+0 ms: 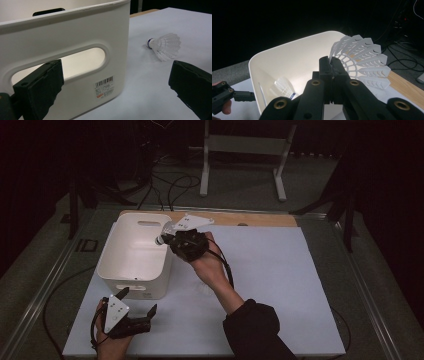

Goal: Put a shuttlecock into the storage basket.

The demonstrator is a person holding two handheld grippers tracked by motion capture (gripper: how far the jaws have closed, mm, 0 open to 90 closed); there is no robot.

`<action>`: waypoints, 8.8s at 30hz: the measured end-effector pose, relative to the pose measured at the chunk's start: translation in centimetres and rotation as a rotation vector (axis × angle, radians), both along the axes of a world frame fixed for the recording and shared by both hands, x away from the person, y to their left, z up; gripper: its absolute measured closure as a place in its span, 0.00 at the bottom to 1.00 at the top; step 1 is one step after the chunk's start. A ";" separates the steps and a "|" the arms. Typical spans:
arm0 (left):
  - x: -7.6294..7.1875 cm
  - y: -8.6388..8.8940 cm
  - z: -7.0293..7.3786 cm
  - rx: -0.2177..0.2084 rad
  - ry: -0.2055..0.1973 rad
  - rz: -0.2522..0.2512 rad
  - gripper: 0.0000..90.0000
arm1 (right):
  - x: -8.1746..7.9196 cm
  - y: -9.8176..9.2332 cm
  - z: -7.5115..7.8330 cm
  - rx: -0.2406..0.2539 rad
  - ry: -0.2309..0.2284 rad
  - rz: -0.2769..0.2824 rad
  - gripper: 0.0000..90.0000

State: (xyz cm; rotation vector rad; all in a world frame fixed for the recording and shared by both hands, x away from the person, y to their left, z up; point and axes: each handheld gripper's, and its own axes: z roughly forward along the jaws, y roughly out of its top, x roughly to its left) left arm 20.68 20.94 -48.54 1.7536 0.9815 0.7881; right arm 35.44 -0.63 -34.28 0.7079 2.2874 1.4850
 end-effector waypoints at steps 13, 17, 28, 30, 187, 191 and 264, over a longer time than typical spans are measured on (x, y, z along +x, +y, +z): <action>0.0 0.0 0.0 -0.002 -0.001 0.000 0.01 | -0.4 1.5 -0.4 -0.014 0.008 0.031 0.99; 0.0 0.0 0.0 -0.002 -0.001 0.000 0.01 | -0.4 1.7 -0.5 -0.018 0.013 0.041 0.93; 0.0 0.0 0.0 0.000 -0.001 0.001 0.01 | 0.2 1.0 -0.8 -0.016 0.063 0.017 0.28; 0.0 0.0 0.0 0.000 -0.001 0.000 0.01 | 0.2 0.8 -0.8 -0.026 0.057 -0.007 0.21; 0.0 -0.1 0.0 0.003 0.000 0.003 0.01 | 0.5 -8.8 -8.1 -0.145 0.129 -0.205 0.09; 0.0 -0.1 -0.1 0.000 0.000 0.004 0.01 | 0.2 -9.0 -8.4 -0.153 0.136 -0.206 0.09; 0.0 -0.1 0.0 0.002 -0.001 0.005 0.01 | -1.1 -8.8 -13.8 -0.366 0.213 -0.195 0.15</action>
